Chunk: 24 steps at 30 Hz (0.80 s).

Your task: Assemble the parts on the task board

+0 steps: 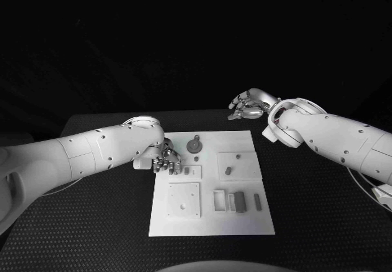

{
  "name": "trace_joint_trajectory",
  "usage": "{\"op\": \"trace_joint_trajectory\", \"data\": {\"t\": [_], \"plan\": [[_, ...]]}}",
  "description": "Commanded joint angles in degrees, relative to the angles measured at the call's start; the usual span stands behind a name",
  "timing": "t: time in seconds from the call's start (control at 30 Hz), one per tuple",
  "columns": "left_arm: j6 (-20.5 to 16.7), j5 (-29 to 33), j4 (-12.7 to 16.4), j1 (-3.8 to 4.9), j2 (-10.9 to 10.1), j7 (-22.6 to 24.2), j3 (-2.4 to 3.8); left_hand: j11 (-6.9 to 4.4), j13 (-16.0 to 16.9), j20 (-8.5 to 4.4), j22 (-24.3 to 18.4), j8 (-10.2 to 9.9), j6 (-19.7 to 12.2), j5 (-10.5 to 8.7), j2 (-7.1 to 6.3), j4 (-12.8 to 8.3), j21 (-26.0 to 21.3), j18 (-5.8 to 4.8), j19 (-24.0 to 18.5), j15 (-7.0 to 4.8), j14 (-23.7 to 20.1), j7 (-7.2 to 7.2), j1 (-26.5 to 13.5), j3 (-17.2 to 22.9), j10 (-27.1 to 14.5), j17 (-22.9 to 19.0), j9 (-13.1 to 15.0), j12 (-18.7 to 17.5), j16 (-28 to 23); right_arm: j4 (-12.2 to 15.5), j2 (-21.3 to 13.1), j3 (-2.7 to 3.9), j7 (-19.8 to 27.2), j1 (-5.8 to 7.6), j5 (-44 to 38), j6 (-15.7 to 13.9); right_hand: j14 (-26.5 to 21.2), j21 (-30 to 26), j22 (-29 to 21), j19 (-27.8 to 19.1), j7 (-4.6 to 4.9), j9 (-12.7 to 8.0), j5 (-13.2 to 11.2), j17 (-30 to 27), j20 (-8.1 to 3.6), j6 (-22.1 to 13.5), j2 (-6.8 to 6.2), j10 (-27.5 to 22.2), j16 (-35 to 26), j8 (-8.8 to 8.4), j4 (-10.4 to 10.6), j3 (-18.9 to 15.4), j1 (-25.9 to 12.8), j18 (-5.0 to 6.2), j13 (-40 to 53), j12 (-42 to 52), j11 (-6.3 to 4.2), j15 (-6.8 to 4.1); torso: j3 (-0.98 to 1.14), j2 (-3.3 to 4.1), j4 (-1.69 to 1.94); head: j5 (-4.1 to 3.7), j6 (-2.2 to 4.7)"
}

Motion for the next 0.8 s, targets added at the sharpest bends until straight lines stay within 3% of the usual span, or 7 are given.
{"op": "trace_joint_trajectory", "data": {"t": [0.03, 0.17, 0.3, 0.5, 0.67, 0.77, 0.8], "plan": [[-2.04, -0.39, 0.15, -0.50, -0.57, -0.70, -0.32, 0.43, 0.09, -0.25, 0.56, -0.58, -0.51, -3.92, -1.43, 1.09, -0.58, -0.45, -0.20, -0.29, -0.42, 0.19, -0.13, 0.04, -0.25, -0.08, 0.17, -0.26, -0.46, 0.04, 0.00, 0.00, 0.60, -0.10, 0.02, 0.63, -0.17, -0.34, 0.09, -0.52, 0.61, -0.10, -0.24, 0.08, 0.09, -0.42, 0.11, -0.23, -0.29, 0.27, -0.04, -0.35, 0.55, -0.76, -0.08, -0.34, 0.26, 0.44, -0.01, 0.01, -0.02, 0.01, 0.05], [-5.37, -0.82, 0.48, -0.46, -1.78, -0.13, -0.27, 0.77, 0.13, -0.22, 0.42, -1.29, -1.37, -9.52, -4.01, 3.14, -1.38, -0.70, -0.88, -0.36, -1.28, 0.57, -2.11, -0.88, -1.23, -0.27, 0.36, -0.75, -0.93, 0.02, -0.11, 0.00, 0.64, -0.20, 0.02, 0.41, -0.31, -0.51, 0.12, -0.68, 0.66, -0.17, -0.25, 0.22, 0.12, -0.56, 0.01, -0.42, -0.53, 0.21, -0.04, -0.40, 0.54, -0.79, -0.15, -0.42, 0.34, 0.52, -0.07, -0.01, 0.00, -0.20, 0.16], [-7.66, -0.04, 0.93, -0.37, -2.87, 0.66, 0.09, 1.61, -0.25, 0.06, -0.02, -2.21, -3.42, -9.67, -6.59, 3.53, -2.63, -0.97, -2.42, -0.14, -3.08, 1.43, -3.67, -1.51, -3.28, -0.90, 0.54, -2.10, -2.23, -0.07, -0.18, 0.00, 0.64, -0.23, 0.02, 0.41, -0.45, -0.66, 0.16, -0.85, 0.72, -0.23, -0.25, 0.37, 0.16, -0.67, -0.04, -0.61, -0.76, 0.16, -0.03, -0.43, 0.54, -0.84, -0.21, -0.50, 0.41, 0.61, -0.04, -0.02, 0.06, -0.33, 0.22], [-13.32, 1.99, 1.41, 0.09, -4.35, 2.46, 2.46, 3.96, -1.35, 0.74, -0.98, -6.02, -11.00, -9.58, -6.22, 0.71, -4.88, -1.45, -4.86, 0.81, -5.76, 4.02, -5.19, -4.47, -6.23, -2.07, -1.55, -4.72, -4.32, -0.10, -0.24, 0.00, 0.67, -0.29, 0.05, 0.45, -0.88, -1.05, 0.25, -1.30, 0.81, -0.35, -0.25, 0.66, 0.24, -0.83, -0.04, -0.99, -1.34, 0.12, -0.02, -0.46, 0.55, -0.96, -0.35, -0.63, 0.56, 0.85, -0.05, -0.05, 0.10, -0.41, 0.43], [-21.36, 3.34, 2.74, 0.27, -6.18, 5.75, 4.54, 6.01, -4.67, 3.36, -3.89, -6.59, -12.75, -9.57, -4.50, -2.44, -9.84, -2.45, -9.96, 3.79, -10.42, 5.83, -3.69, -3.71, -10.82, -5.10, -3.49, -11.31, -10.42, -0.16, -0.28, 0.00, 0.71, -0.38, 0.10, 0.48, -0.98, -1.17, 0.28, -1.42, 0.83, -0.38, -0.25, 0.75, 0.27, -0.86, -0.03, -1.05, -1.50, 0.11, -0.02, -0.48, 0.54, -0.99, -0.38, -0.65, 0.59, 0.91, -0.03, -0.07, 0.10, -0.57, 0.90], [-24.57, 3.28, 4.01, 0.33, -6.93, 7.86, 4.80, 7.17, -8.10, 6.16, -6.74, -6.25, -13.22, -6.05, -1.76, -3.92, -13.72, -2.29, -12.91, 6.60, -12.49, 6.49, 4.88, 0.15, -12.50, -7.70, -5.50, -18.04, -16.22, -0.21, -0.41, -0.01, 0.69, -0.44, -0.07, 0.48, -1.00, -1.20, 0.29, -1.45, 0.83, -0.39, -0.25, 0.80, 0.27, -0.86, 0.01, -1.07, -1.54, 0.12, -0.01, -0.47, 0.55, -1.00, -0.39, -0.65, 0.59, 0.93, -0.05, -0.04, 0.05, -0.57, 1.27], [-24.87, 3.28, 4.49, 0.33, -7.12, 9.00, 4.79, 7.30, -8.74, 6.60, -7.31, -5.78, -13.00, -6.57, -2.16, -3.62, -14.15, -1.93, -12.41, 7.03, -11.87, 6.48, 8.18, 1.22, -11.70, -7.95, -6.28, -19.47, -17.14, -0.22, -0.44, -0.01, 0.69, -0.48, -0.07, 0.47, -1.00, -1.21, 0.30, -1.46, 0.83, -0.39, -0.25, 0.80, 0.28, -0.86, 0.01, -1.07, -1.55, 0.12, -0.01, -0.47, 0.55, -1.00, -0.39, -0.65, 0.60, 0.93, -0.05, 0.00, 0.06, -0.60, 1.37]]}}
